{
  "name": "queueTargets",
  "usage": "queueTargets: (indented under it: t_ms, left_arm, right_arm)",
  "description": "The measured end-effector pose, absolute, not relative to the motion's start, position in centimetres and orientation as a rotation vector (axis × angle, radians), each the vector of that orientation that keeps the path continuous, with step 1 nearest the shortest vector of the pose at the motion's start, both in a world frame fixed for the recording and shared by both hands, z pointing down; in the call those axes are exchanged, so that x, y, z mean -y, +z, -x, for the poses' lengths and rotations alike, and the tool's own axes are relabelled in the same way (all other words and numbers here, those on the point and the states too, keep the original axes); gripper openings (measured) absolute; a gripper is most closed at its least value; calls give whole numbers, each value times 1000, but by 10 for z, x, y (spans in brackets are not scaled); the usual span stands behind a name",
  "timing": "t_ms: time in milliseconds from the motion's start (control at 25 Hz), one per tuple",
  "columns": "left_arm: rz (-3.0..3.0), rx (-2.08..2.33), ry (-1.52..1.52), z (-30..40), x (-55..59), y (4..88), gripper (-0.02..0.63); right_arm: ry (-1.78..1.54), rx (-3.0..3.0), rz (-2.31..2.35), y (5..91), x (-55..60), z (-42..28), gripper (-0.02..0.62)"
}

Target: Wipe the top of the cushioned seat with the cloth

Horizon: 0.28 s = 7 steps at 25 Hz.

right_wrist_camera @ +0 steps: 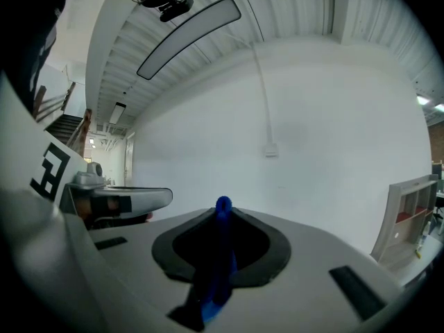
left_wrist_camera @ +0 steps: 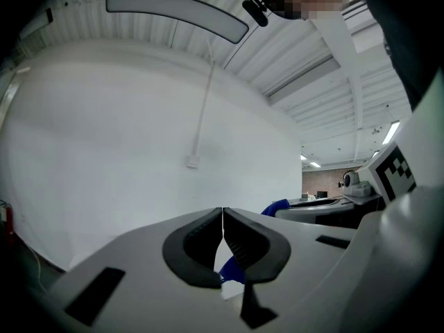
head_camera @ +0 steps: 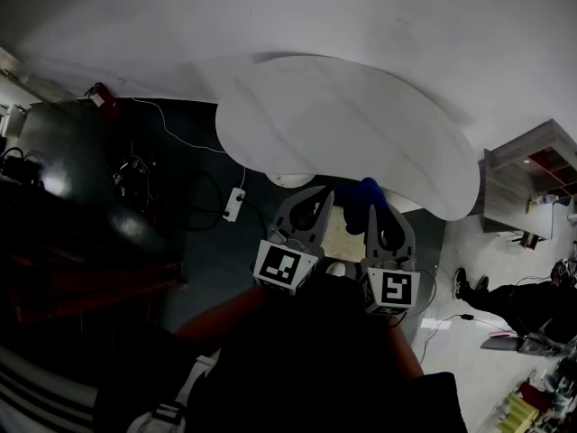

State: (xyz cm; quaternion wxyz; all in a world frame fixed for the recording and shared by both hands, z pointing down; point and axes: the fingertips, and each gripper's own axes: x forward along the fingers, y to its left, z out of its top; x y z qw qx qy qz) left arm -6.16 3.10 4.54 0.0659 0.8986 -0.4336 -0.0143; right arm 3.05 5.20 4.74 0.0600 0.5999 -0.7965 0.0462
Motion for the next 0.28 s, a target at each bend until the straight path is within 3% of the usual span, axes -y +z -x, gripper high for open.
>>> queueTargets:
  t_ms: [280]
  left_arm:
    - [-2722,1294,-34,64,-33,45,15]
  right_arm:
    - [136,2402,-1791,51,-54,-26,72]
